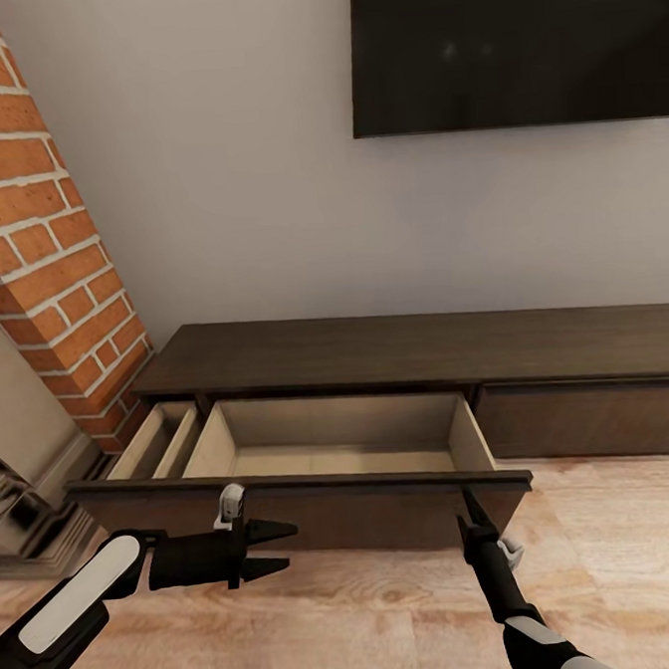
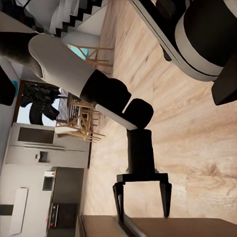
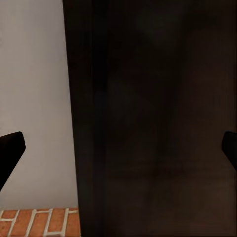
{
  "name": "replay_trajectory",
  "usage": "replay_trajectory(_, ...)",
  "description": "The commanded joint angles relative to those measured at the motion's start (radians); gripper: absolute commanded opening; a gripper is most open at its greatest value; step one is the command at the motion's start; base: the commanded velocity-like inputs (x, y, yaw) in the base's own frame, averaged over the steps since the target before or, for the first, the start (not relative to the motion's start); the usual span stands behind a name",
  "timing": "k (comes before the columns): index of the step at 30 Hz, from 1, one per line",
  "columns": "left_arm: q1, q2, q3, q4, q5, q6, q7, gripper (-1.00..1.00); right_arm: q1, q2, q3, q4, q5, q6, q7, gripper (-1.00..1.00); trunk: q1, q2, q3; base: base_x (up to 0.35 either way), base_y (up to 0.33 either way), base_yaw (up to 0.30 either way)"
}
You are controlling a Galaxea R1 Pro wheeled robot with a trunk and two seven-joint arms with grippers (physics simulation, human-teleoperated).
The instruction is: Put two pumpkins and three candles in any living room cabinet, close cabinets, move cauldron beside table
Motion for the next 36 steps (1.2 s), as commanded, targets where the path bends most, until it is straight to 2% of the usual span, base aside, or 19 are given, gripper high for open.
replay_trajectory(1,-0.001,0.001,-0.002,0.001,-0.008,0.0,-0.01,1.0,-0.001,0.0,0.006,0.001,-0.006,-0.001,0.001,1.0,0.0,0.0,-0.001,-0.067,0.0,0.0)
replay_trajectory(7,-0.001,0.003,-0.002,0.002,-0.007,-0.001,-0.01,1.0,-0.001,0.0,0.006,0.001,-0.007,0.006,-0.003,1.0,0.0,0.0,-0.001,-0.019,0.0,0.0)
replay_trajectory(9,-0.001,0.003,-0.002,0.003,-0.007,-0.001,-0.01,1.0,-0.001,0.0,0.006,0.001,-0.007,0.029,-0.002,1.0,0.0,0.0,-0.001,-0.003,0.0,0.0)
replay_trajectory(11,-0.001,0.004,-0.002,0.003,-0.007,-0.002,-0.01,1.0,-0.001,0.0,0.007,0.001,-0.006,0.073,-0.001,1.0,0.0,0.0,-0.001,-0.001,0.0,0.0)
replay_trajectory(16,-0.001,0.001,-0.001,0.007,-0.008,-0.004,-0.01,1.0,-0.001,-0.002,0.007,0.004,-0.006,0.154,-0.005,1.0,-0.003,0.001,0.019,0.0,0.0,0.0)
replay_trajectory(20,-0.001,-0.001,0.003,0.011,-0.008,-0.005,-0.01,1.0,-0.001,-0.027,0.01,0.015,0.003,0.317,-0.001,1.0,-0.004,0.002,0.034,0.0,0.0,0.0)
replay_trajectory(21,-0.001,0.0,0.004,0.012,-0.009,-0.005,-0.01,1.0,0.0,-0.04,0.018,0.021,0.034,0.381,0.0,1.0,-0.005,0.002,0.038,0.0,0.0,0.0)
replay_trajectory(22,-0.001,0.0,0.005,0.013,-0.008,-0.005,-0.01,1.0,0.0,-0.046,0.022,0.024,0.051,0.4,0.001,1.0,-0.005,0.002,0.042,0.0,0.0,0.0)
replay_trajectory(23,-0.001,0.002,0.006,0.013,-0.008,-0.005,-0.01,1.0,0.0,-0.061,0.03,0.037,0.113,0.444,0.004,1.0,-0.006,0.002,0.046,0.0,0.0,0.0)
replay_trajectory(24,-0.001,0.002,0.007,0.013,-0.008,-0.005,-0.01,1.0,0.0,-0.066,0.032,0.041,0.136,0.455,0.005,1.0,-0.006,0.003,0.049,0.0,0.0,0.0)
replay_trajectory(27,-0.001,0.003,0.008,0.02,-0.007,-0.005,-0.01,1.0,-0.001,-0.084,0.037,0.053,0.276,0.509,0.008,1.0,-0.008,0.003,0.061,0.0,0.0,0.0)
replay_trajectory(28,-0.001,0.003,0.009,0.021,-0.007,-0.005,-0.01,1.0,-0.001,-0.085,0.037,0.054,0.296,0.514,0.008,1.0,-0.008,0.004,0.065,0.0,0.0,0.0)
replay_trajectory(29,-0.001,0.003,0.009,0.024,-0.007,-0.005,-0.01,1.0,-0.001,-0.088,0.038,0.056,0.344,0.525,0.006,1.0,-0.009,0.004,0.069,0.0,0.0,0.0)
replay_trajectory(32,-0.001,0.002,0.009,0.026,-0.007,-0.005,-0.01,1.0,-0.001,-0.089,0.039,0.057,0.397,0.529,0.005,1.0,-0.01,0.005,0.08,0.0,0.0,0.0)
replay_trajectory(36,-0.001,0.0,0.009,0.026,-0.007,-0.005,-0.01,1.0,-0.001,-0.09,0.038,0.059,0.414,0.528,0.004,1.0,-0.012,0.005,0.096,0.0,0.0,0.0)
